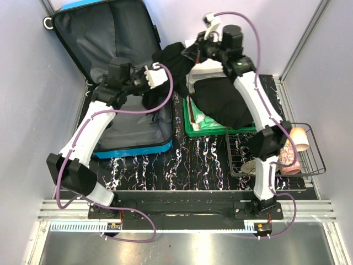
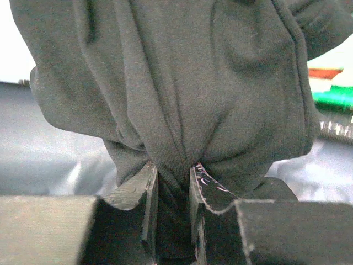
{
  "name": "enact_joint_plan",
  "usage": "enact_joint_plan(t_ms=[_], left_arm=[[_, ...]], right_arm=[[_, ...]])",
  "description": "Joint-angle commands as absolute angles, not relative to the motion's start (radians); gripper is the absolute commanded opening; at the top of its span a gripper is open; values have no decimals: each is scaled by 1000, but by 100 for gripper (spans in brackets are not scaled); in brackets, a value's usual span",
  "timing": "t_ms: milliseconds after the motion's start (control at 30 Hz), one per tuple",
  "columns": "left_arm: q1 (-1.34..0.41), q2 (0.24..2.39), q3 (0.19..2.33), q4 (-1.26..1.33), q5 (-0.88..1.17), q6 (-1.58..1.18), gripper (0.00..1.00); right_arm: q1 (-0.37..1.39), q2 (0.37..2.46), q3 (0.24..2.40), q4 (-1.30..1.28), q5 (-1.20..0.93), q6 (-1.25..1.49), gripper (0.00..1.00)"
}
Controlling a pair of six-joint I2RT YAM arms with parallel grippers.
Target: Open, take out, and arrange the luggage
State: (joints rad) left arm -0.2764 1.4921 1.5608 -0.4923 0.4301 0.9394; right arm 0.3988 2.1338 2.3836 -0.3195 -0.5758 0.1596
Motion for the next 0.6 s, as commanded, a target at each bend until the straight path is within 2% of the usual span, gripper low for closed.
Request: enact_joint_plan(t_ms=[0,100,333,567], left_arm=[[-373,1552,1672,-321,466,775,0],[-460,1619,1724,-237,463,729,0],[-609,1842,1920,-224,489,716,0],[-692,1972,1875,-233,459,782,1]], right_arm=[[255,1903,2254,-285,-480,112,0],[204,1814,2169,-311,-466,86,0],[34,1648,1895,-341,-443,20,0],[-106,1611,1573,-338,-393,-101,0]])
